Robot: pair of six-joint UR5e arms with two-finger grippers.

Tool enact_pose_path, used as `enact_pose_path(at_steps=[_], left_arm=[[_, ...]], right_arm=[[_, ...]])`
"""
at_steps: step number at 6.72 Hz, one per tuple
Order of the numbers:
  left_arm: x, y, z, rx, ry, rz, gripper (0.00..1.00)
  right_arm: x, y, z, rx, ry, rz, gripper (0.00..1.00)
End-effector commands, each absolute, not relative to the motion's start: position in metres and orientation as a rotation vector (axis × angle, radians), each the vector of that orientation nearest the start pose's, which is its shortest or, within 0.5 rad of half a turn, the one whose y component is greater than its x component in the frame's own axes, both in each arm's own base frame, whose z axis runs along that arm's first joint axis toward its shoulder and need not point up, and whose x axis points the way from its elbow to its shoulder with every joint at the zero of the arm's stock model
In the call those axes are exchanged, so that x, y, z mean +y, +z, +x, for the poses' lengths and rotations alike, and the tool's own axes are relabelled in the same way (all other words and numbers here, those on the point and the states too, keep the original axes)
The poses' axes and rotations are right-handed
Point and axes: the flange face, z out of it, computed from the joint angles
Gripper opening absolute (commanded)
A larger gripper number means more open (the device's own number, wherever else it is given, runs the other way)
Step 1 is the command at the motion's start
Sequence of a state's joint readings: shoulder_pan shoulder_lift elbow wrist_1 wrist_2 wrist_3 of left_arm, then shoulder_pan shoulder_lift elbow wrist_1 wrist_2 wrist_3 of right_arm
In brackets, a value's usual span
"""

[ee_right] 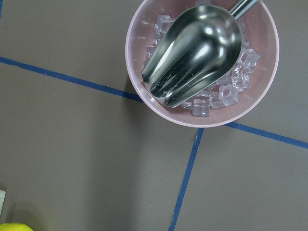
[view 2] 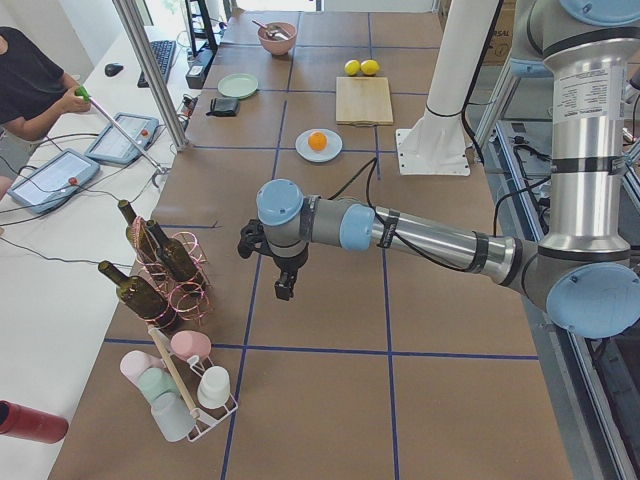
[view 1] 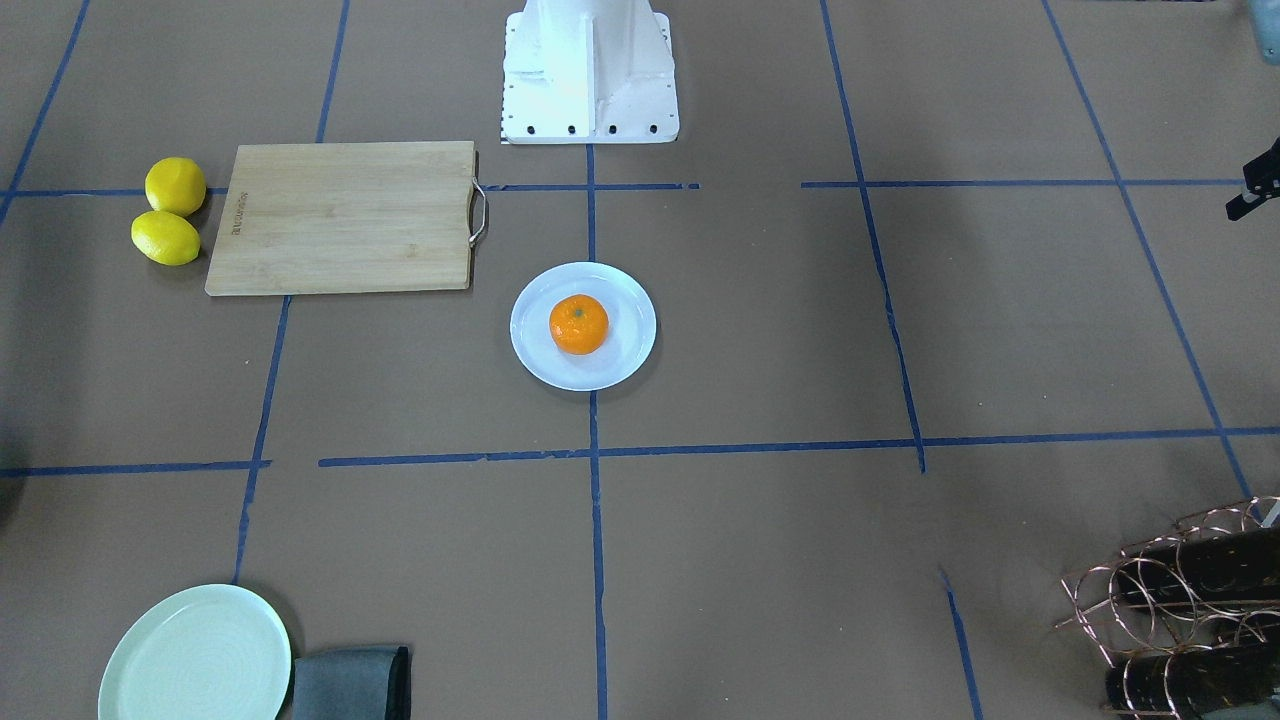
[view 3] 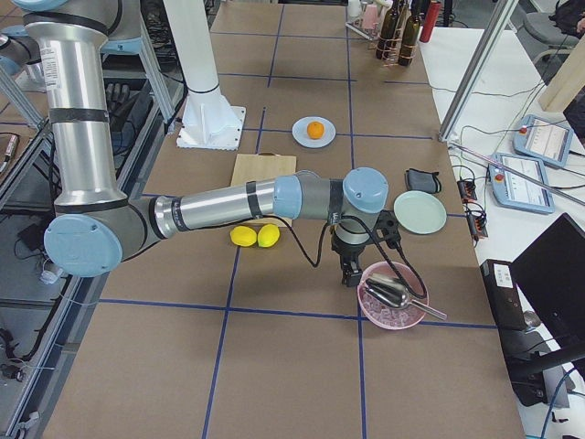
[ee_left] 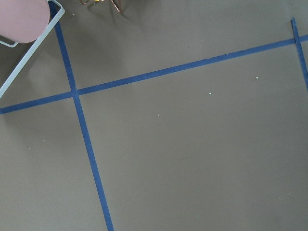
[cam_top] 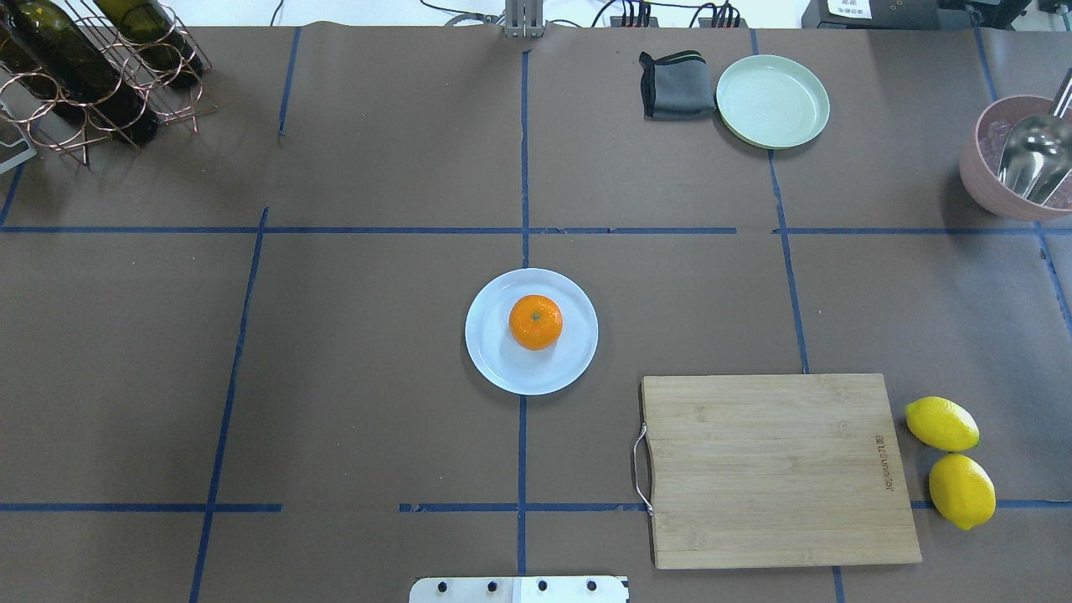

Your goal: Pick orange to plate

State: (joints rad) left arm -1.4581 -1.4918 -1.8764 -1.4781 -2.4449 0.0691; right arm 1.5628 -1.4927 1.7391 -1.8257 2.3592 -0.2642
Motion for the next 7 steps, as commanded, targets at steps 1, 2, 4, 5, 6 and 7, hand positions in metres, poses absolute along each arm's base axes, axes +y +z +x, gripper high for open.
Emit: enact_pose_path(at_steps=[1,2,4,5,6,7], left_arm=[[-0.443,0.562,-0.008,0.880,0.216,0.077,1.00],[-0.432,0.576,-0.009,0.880,0.211,0.057,1.00],[-0.444,0.606,-0.005,0.916,0.212,0.056,1.00],[-0.455,0.613,-0.004,0.906,0.207,0.061,1.00],[-0.465,0.608,-0.009,0.906,0.205,0.078,1.00],[-0.465,0.606,-0.015,0.902,0.198,0.086,1.00]], right_arm=[[-0.513,0.558,0.050,-0.762,-0.264,0.085,1.00],[-0.506,0.568,0.051,-0.740,-0.264,0.069,1.00],[-0.503,0.573,0.041,-0.757,-0.276,0.053,1.00],[-0.504,0.572,0.033,-0.759,-0.289,0.048,1.00],[-0.503,0.574,0.032,-0.763,-0.290,0.044,1.00],[-0.500,0.579,0.032,-0.765,-0.291,0.037,1.00]])
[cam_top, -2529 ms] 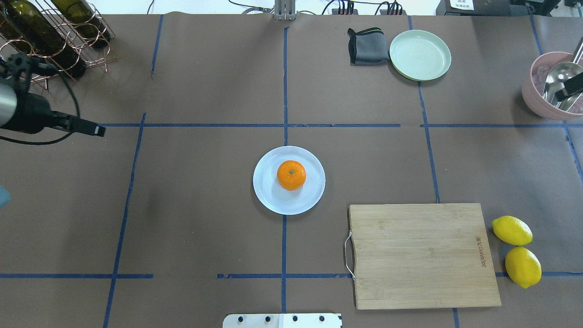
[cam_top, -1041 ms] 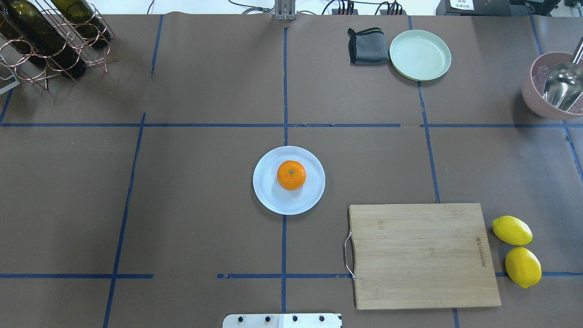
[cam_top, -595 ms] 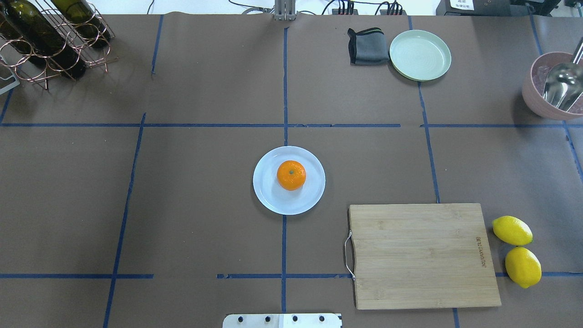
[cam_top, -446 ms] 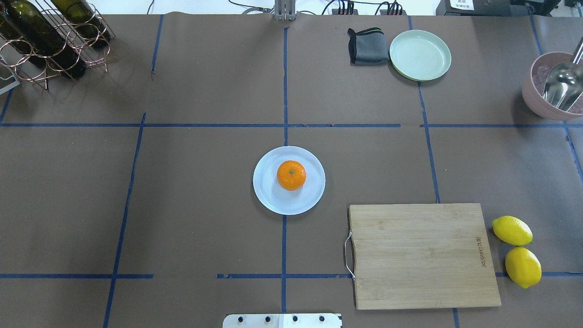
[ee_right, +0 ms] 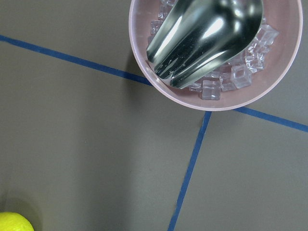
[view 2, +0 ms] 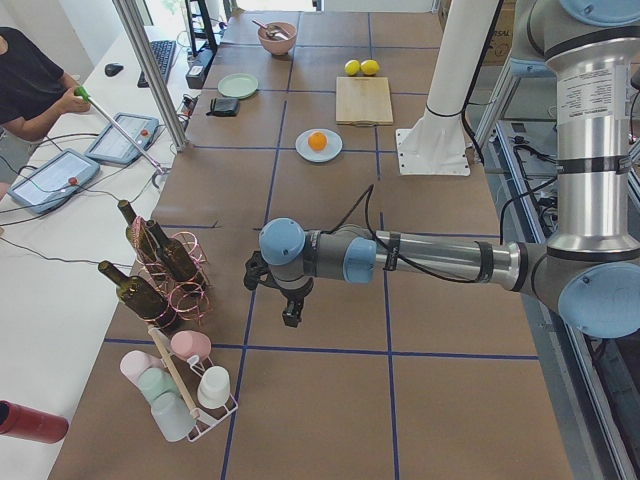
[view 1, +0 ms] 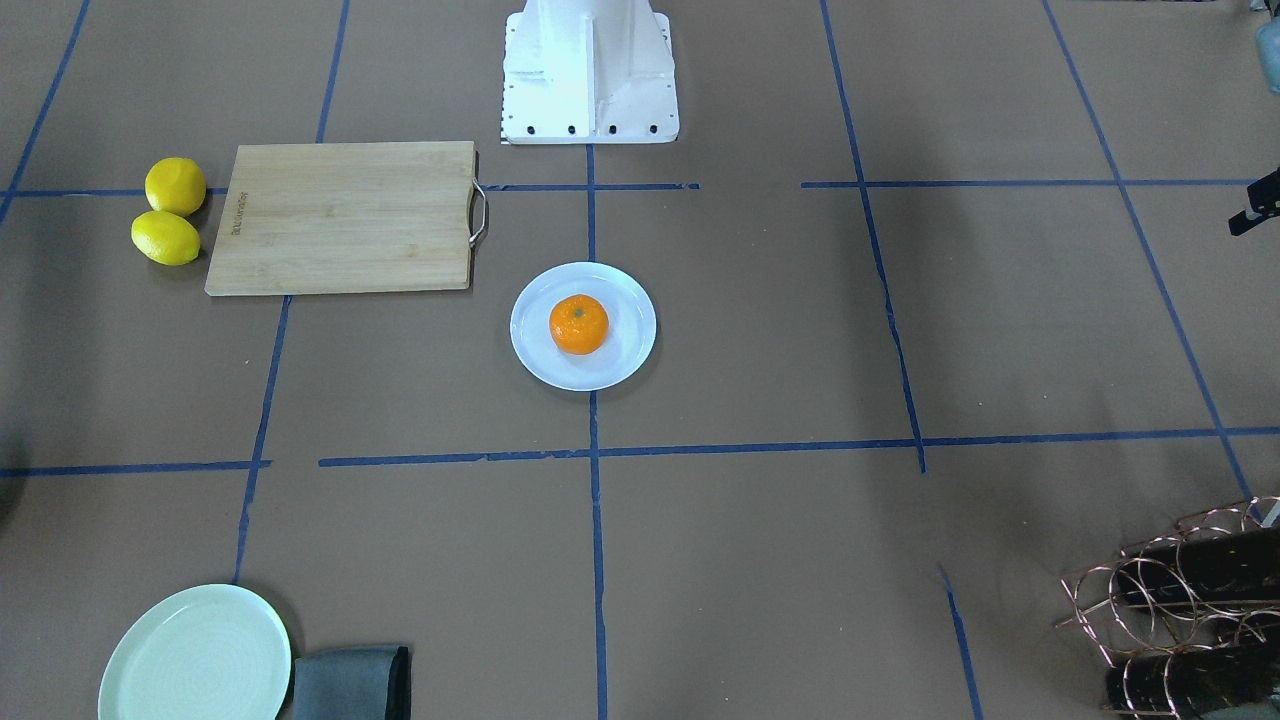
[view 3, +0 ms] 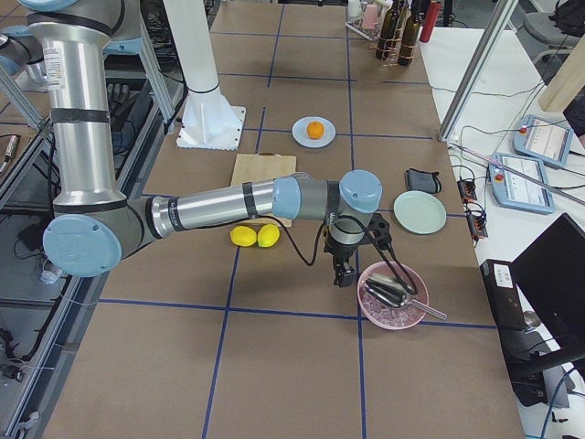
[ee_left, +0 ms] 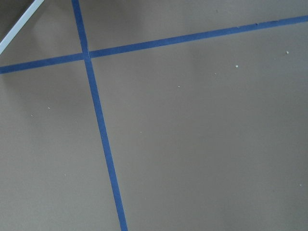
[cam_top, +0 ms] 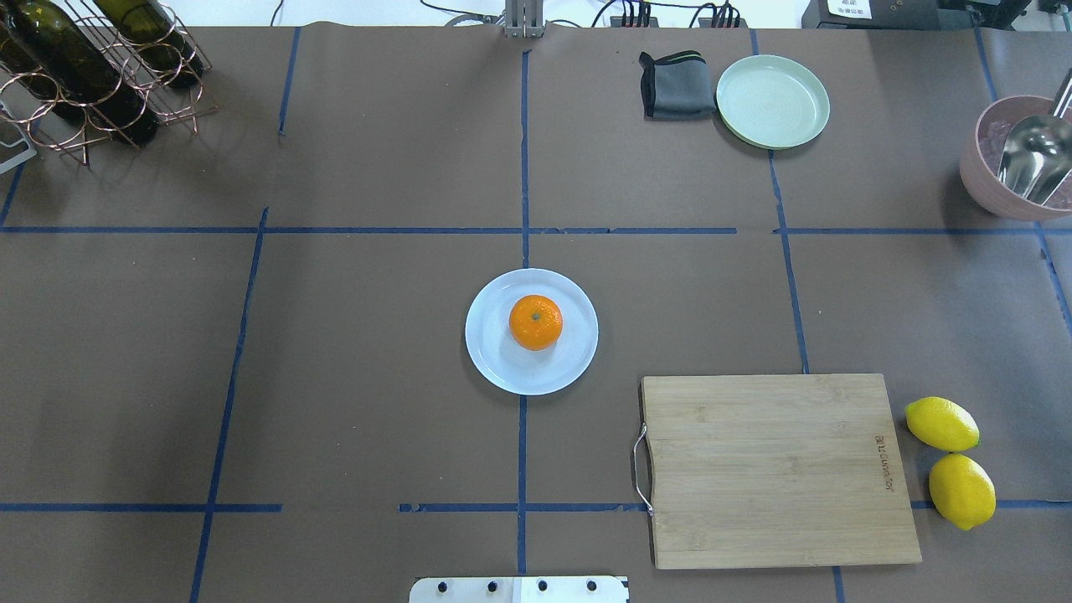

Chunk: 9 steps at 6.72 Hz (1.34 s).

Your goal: Pick orange to plate

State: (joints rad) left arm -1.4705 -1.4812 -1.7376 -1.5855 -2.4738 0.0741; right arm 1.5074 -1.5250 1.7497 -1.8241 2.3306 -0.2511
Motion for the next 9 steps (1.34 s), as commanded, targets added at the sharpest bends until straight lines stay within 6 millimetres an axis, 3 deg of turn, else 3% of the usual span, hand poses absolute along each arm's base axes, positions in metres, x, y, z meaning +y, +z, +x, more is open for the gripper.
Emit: enact_pose_path(at_steps=[1,3,5,9], left_arm=[[-0.456,0.613,-0.016,0.902,0.184,0.063,1.00],[-0.451,0.610,-0.022,0.900,0.175,0.071,1.00],[-0.454,0.614,-0.033,0.897,0.148,0.075,1.00],[-0.453,0.616,-0.035,0.895,0.141,0.073,1.00]], right_arm=[[-0.495,0.583,0.032,-0.767,-0.282,0.025,1.00],[-0.494,0.604,0.027,-0.844,-0.206,-0.042,1.00],[-0.486,0.618,0.030,-0.812,-0.225,-0.043,1.00],[-0.487,0.606,0.034,-0.748,-0.260,0.041,1.00]])
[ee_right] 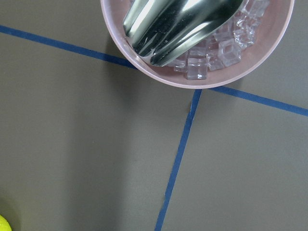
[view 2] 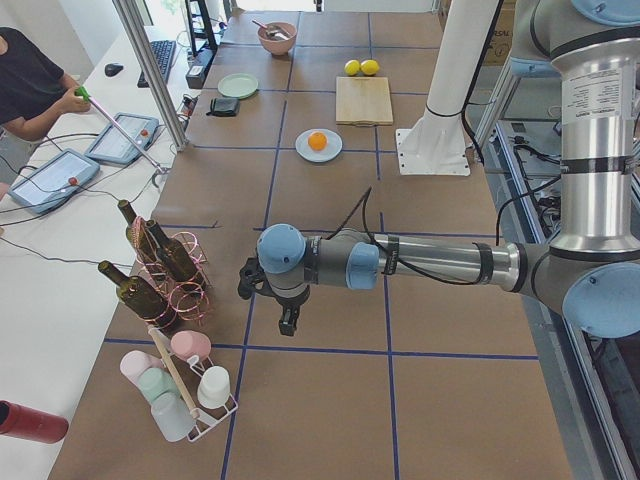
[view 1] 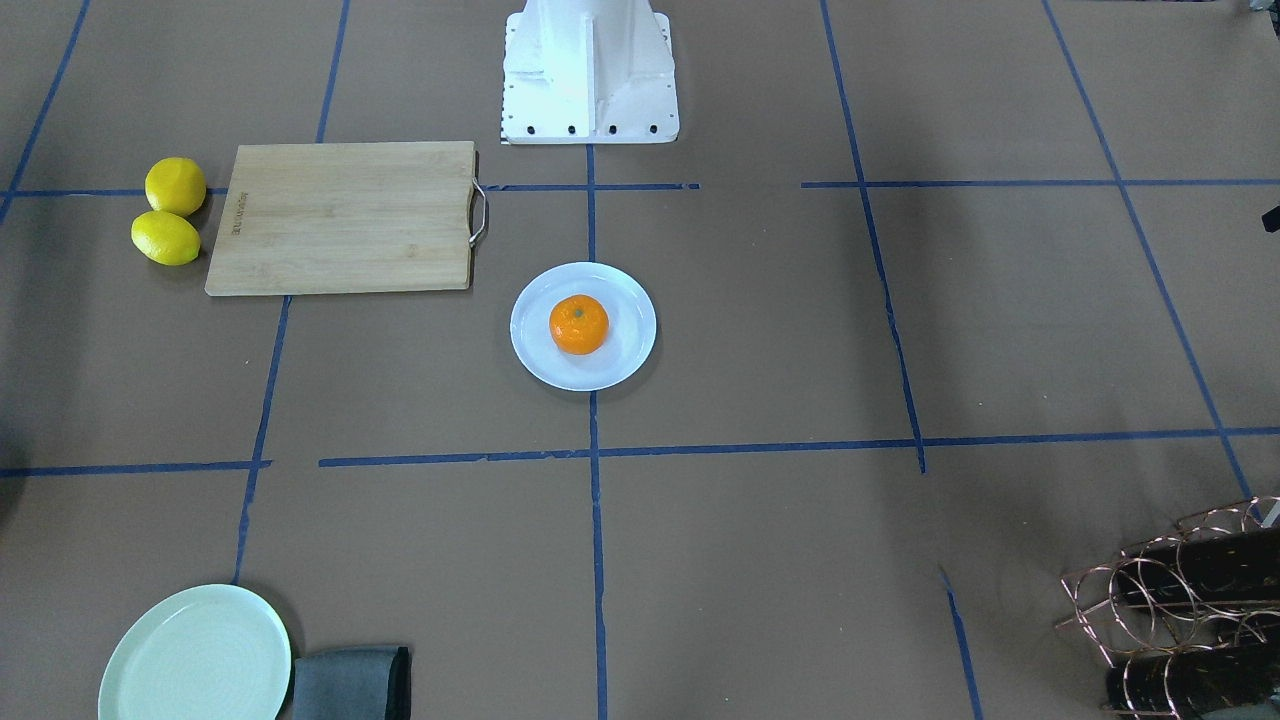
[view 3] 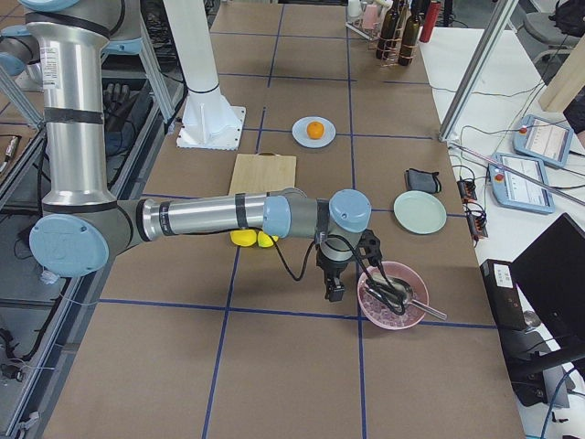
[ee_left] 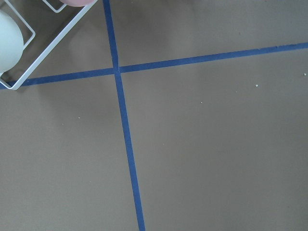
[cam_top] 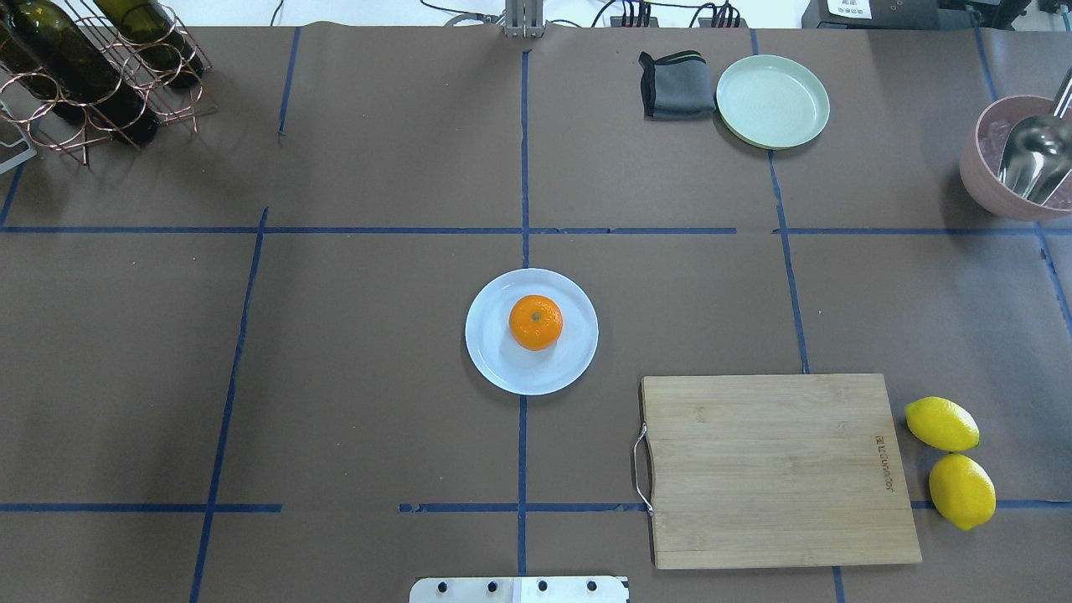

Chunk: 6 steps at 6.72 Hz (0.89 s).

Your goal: Pick orange to plate

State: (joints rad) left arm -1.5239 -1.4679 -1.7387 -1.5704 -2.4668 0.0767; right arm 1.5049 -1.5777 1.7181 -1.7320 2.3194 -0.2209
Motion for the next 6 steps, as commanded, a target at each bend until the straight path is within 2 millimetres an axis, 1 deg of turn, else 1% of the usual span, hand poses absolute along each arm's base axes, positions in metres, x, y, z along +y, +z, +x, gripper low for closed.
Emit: enact_pose_path(at_steps=[1,2,3,4,5,6], left_arm=[[-0.452,0.620,-0.038,0.891,0.121,0.041,1.00],[-0.453,0.617,-0.046,0.847,0.111,0.046,1.00],[-0.456,0.611,-0.059,0.793,0.099,0.068,1.00],[-0.456,0.611,-0.059,0.793,0.095,0.062,1.00],[-0.458,0.606,-0.059,0.793,0.100,0.071,1.00],[-0.458,0.603,-0.061,0.792,0.096,0.080,1.00]], right_arm=[[-0.487,0.605,0.033,-0.750,-0.259,0.044,1.00],[-0.487,0.604,0.033,-0.751,-0.262,0.047,1.00],[-0.487,0.605,0.033,-0.749,-0.263,0.048,1.00],[-0.487,0.605,0.033,-0.749,-0.263,0.048,1.00],[-0.488,0.609,0.034,-0.748,-0.262,0.043,1.00],[-0.489,0.606,0.033,-0.748,-0.263,0.048,1.00]])
